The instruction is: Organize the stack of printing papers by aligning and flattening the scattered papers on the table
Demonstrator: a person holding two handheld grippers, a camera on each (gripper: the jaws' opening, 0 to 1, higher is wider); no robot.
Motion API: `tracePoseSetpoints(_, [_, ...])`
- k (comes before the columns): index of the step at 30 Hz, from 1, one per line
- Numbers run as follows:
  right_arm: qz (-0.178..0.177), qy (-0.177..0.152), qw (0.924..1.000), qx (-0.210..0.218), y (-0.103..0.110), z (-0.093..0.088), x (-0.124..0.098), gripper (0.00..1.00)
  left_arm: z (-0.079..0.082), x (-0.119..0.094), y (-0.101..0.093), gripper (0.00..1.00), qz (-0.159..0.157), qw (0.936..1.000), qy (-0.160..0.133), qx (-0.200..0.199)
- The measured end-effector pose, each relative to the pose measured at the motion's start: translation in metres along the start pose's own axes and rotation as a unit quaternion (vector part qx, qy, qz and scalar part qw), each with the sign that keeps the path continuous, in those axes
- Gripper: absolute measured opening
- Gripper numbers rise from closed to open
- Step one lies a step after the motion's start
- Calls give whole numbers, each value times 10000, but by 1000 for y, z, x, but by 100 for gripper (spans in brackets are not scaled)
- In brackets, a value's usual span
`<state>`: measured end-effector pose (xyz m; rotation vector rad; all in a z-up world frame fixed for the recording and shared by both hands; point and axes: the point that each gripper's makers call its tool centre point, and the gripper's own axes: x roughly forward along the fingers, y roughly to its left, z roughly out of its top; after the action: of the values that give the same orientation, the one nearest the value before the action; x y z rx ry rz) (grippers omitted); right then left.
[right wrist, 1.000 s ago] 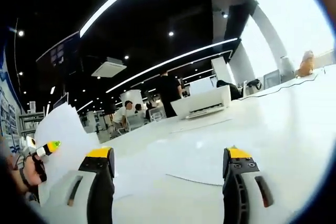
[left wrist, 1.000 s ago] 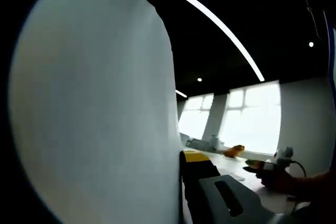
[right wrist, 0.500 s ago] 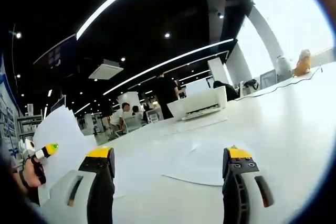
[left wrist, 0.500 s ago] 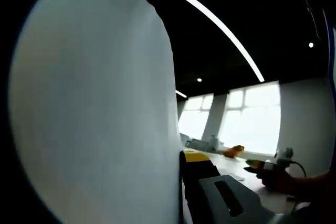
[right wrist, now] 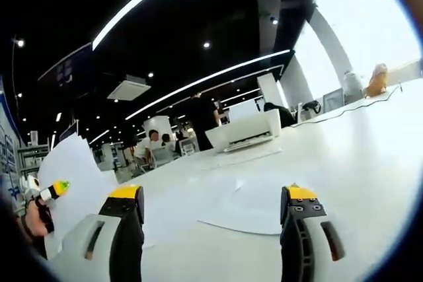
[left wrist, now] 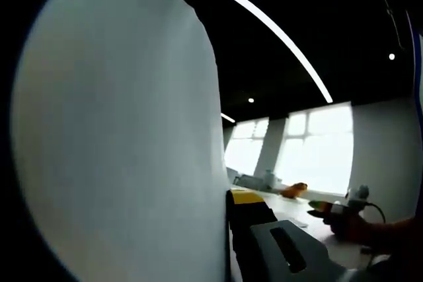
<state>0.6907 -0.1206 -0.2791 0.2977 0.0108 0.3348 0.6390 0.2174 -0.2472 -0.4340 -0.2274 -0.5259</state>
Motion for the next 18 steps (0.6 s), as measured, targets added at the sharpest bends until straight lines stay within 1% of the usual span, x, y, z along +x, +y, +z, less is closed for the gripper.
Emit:
tracePoseSetpoints(4, [-117, 26, 9999, -99, -4, -1, 1, 81, 0, 0, 0, 6, -4, 10000, 0, -7])
tracePoseSetpoints(7, [-160, 105, 9997, -161, -7, -3, 4, 82, 0, 0, 0, 6, -5, 10000, -6, -11])
tracePoseSetpoints(11, [-150, 209, 9994, -217, -6, -7, 6, 82, 0, 0, -1, 6, -9, 10000, -3, -7])
tracePoseSetpoints(13, [-92, 269, 9992, -278, -3, -9, 8, 82, 0, 0, -1, 6, -11, 10000, 0, -2])
tracePoseSetpoints(16, [43, 465, 9980, -421, 4, -17, 13, 82, 0, 0, -1, 6, -5, 10000, -1, 6])
tracePoseSetpoints(18, [134, 725, 9945, -741, 7, -26, 18, 83, 0, 0, -1, 6, -5, 10000, 0, 7])
